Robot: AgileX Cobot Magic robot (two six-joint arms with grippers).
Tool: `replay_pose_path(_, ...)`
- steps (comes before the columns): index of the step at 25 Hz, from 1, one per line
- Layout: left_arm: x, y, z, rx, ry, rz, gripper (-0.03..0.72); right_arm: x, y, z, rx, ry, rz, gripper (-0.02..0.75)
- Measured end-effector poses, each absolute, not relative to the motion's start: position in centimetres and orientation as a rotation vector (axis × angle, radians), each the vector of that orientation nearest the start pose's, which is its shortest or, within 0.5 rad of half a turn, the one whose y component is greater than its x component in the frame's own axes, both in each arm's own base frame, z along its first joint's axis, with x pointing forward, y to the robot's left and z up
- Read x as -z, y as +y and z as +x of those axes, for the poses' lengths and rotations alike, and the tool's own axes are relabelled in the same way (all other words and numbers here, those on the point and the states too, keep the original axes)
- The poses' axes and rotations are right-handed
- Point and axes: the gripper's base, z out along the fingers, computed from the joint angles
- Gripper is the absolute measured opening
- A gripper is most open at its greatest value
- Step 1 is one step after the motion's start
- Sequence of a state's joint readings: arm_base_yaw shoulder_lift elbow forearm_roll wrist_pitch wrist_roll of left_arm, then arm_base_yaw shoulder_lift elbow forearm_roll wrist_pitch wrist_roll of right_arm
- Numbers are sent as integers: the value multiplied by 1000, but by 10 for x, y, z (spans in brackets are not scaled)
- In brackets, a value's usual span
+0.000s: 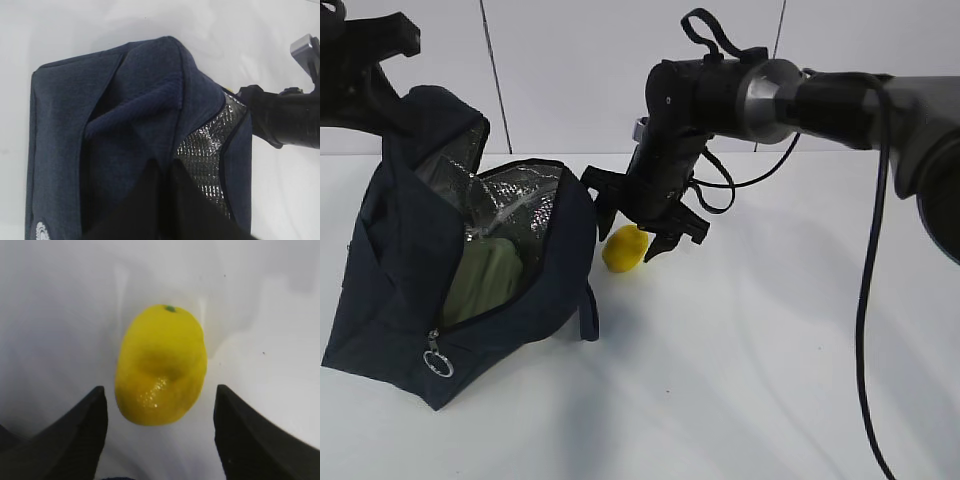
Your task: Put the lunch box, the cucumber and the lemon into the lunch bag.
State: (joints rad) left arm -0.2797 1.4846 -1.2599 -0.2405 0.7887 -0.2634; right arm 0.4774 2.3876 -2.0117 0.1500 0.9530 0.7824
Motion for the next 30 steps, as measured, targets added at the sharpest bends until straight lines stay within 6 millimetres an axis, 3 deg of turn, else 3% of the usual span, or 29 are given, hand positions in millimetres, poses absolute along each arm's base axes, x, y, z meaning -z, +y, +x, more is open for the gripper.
replay_pose_path(19,-324,-103,304,500,2533,-114,-5,-125,245,455,-447,2827,563,503)
replay_pose_path(25,-324,-103,304,495,2533,-109,-5,-124,246,455,-453,2829,569,413)
replay_pose_path(30,-324,-103,304,493,2533,-108,-5,-124,246,455,-450,2833,569,405)
